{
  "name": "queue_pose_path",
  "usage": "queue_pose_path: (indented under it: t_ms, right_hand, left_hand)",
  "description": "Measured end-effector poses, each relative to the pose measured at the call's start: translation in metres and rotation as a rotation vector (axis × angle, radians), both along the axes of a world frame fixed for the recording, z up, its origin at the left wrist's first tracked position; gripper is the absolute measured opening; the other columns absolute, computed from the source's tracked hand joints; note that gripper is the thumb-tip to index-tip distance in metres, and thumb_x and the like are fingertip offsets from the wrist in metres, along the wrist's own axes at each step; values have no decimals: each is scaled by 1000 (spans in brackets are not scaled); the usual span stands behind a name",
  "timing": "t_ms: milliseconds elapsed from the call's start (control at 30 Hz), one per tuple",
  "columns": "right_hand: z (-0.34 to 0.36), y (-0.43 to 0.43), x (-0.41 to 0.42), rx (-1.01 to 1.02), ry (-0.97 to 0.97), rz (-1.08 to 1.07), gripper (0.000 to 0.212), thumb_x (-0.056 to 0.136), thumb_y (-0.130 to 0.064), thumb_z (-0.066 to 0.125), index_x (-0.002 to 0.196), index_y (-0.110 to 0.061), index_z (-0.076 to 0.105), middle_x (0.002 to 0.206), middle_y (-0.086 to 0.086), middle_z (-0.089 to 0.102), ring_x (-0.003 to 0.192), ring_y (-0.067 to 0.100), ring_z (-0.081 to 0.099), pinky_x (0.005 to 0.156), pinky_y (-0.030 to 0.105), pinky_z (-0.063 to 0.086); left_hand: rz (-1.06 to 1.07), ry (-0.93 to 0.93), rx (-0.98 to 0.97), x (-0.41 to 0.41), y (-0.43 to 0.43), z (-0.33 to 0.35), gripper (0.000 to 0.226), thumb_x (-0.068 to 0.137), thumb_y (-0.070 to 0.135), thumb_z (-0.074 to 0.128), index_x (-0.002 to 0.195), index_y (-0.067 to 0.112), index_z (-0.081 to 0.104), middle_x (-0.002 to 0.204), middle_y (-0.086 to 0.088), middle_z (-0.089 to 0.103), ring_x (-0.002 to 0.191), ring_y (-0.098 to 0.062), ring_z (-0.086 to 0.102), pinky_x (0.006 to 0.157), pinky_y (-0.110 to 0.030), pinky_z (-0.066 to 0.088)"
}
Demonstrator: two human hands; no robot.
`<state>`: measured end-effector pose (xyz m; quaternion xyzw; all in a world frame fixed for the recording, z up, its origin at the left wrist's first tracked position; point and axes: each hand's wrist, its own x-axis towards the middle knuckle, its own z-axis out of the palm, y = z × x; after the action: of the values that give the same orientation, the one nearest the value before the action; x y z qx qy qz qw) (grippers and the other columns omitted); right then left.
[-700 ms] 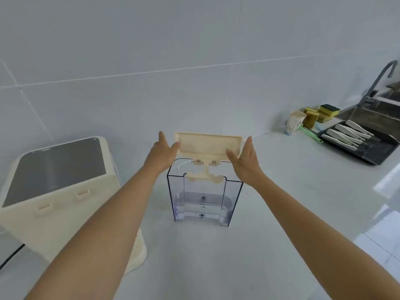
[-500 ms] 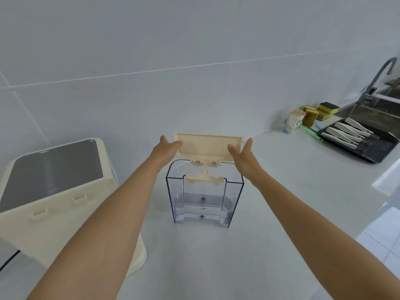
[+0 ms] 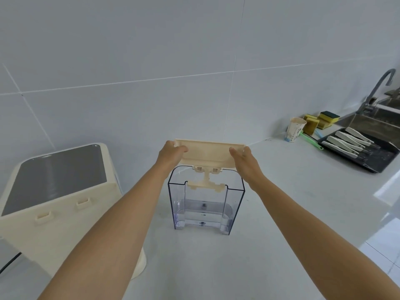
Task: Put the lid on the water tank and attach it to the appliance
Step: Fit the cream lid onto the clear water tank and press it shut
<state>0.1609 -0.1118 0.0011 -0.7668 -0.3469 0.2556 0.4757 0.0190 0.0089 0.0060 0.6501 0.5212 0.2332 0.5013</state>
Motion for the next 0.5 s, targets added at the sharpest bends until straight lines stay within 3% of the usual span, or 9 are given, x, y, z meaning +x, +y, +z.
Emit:
queue_pose_path:
  t_ms: [133, 267, 367, 500]
  right_hand:
    - [1, -9, -5, -4, -55, 3, 49, 93, -33, 38, 128, 1, 33, 109, 11, 49, 94, 22, 43, 79, 31, 34]
    - [-2, -21, -13, 29, -83, -7, 44, 92, -29, 40, 126, -2, 34, 101, 10, 50, 84, 22, 46, 72, 32, 37]
    - [-7, -31, -19, 62, -93, -12, 40, 90, -24, 43, 124, -4, 35, 85, 4, 51, 66, 17, 46, 57, 27, 37]
    - [-19, -42, -25, 55, -124, -25, 41, 88, -18, 47, 126, -6, 34, 66, -4, 43, 53, 12, 39, 49, 24, 32]
  left_hand:
    - [9, 12, 82, -4, -14, -2, 59, 89, 20, 47, 143, 9, 24, 146, -10, 36, 128, -25, 40, 83, -26, 30]
    - [23, -1, 139, -11, -28, -7, 58, 88, 17, 46, 141, 10, 24, 143, -12, 42, 104, -23, 47, 78, -27, 33]
    - [43, -22, 162, -16, -38, -10, 55, 88, 17, 47, 138, 8, 27, 143, -12, 42, 97, -20, 44, 71, -26, 36]
    - [71, -34, 189, -24, -51, -18, 55, 87, 17, 51, 136, 6, 29, 138, -13, 44, 105, -24, 47, 81, -28, 34]
